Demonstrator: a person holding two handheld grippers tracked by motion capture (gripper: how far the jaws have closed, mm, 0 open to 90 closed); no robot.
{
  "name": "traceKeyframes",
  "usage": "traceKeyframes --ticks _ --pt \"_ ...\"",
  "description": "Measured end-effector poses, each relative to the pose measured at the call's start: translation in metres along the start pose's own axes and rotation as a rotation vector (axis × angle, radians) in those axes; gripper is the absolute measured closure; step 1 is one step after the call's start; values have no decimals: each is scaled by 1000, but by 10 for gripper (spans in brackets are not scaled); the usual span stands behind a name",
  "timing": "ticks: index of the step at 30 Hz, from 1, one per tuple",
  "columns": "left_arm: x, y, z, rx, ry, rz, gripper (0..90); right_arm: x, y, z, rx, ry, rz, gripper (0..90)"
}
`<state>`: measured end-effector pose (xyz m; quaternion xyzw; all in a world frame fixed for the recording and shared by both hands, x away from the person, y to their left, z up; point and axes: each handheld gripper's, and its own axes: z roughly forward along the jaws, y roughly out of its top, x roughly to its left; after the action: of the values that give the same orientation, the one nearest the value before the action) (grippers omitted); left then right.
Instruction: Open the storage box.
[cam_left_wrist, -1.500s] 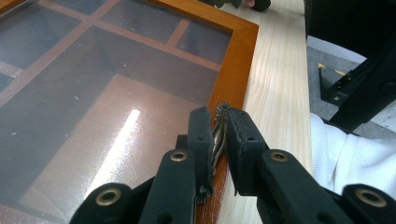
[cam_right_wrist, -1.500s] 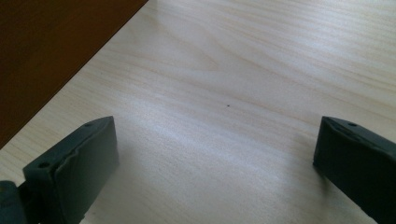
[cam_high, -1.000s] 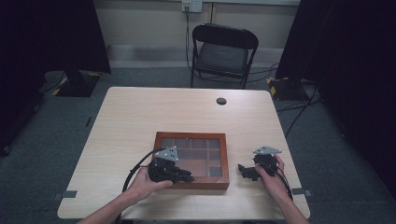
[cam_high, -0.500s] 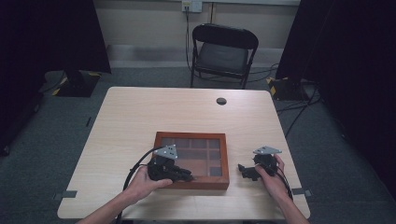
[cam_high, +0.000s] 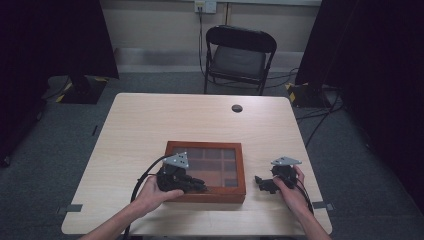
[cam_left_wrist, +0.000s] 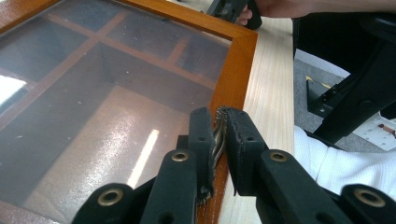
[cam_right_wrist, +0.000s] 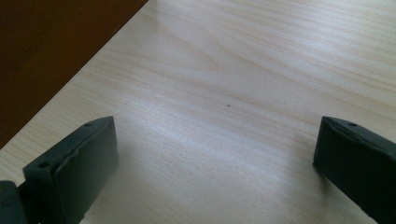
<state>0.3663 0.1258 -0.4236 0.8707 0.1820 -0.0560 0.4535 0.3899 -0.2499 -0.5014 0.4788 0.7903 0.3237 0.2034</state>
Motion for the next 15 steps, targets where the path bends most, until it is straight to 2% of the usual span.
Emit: traceKeyframes --ticks 1,5,12,15 --pt "0 1 -1 -9 -3 -5 810 0 0 0 0 0 0 0" --pt "-1 5 -4 3 6 8 810 0 0 0 0 0 0 0" --pt "-1 13 -11 -18 4 -15 810 0 0 0 0 0 0 0" --pt "-2 14 -11 -13 11 -12 809 0 0 0 0 0 0 0"
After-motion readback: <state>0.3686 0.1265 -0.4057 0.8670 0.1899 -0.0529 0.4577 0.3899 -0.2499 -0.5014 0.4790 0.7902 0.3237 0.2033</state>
